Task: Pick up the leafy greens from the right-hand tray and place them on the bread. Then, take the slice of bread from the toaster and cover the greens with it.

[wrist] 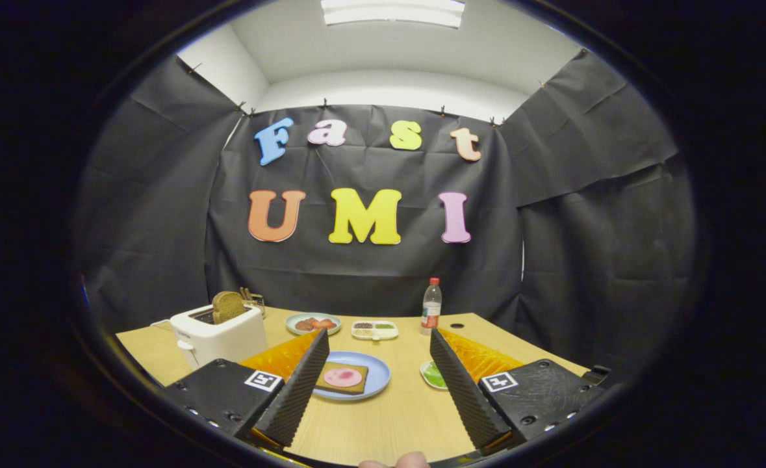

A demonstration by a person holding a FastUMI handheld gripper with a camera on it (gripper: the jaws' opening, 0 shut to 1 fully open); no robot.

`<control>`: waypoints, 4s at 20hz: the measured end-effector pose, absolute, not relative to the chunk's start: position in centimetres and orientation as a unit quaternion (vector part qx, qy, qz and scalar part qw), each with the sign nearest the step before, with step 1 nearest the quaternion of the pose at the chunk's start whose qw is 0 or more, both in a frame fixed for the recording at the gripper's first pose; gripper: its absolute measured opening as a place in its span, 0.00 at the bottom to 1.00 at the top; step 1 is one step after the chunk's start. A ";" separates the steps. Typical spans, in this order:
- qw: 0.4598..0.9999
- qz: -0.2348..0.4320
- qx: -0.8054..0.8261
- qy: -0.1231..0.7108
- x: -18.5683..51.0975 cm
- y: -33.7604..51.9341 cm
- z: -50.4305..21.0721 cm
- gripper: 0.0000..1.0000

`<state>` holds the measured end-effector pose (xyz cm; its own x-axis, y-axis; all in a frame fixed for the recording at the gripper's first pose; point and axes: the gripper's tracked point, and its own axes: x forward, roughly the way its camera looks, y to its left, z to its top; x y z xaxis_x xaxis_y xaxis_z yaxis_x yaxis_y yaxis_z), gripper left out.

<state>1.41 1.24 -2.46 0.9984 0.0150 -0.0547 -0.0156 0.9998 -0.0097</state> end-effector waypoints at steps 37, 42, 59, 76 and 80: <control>0.926 0.050 -0.047 0.372 25.0 -14.8 -23.8 0.96; 0.915 0.057 -0.020 0.398 25.5 -15.0 -26.1 0.97; 0.933 0.045 0.073 0.350 26.2 -15.3 -21.9 0.00; 0.950 0.108 0.128 0.263 24.3 -0.4 -12.3 0.00; 0.957 0.086 0.090 0.261 25.1 2.4 -14.1 0.00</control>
<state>25.07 2.43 -14.11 0.8487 0.2122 -0.4844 -0.1180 0.9688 0.2177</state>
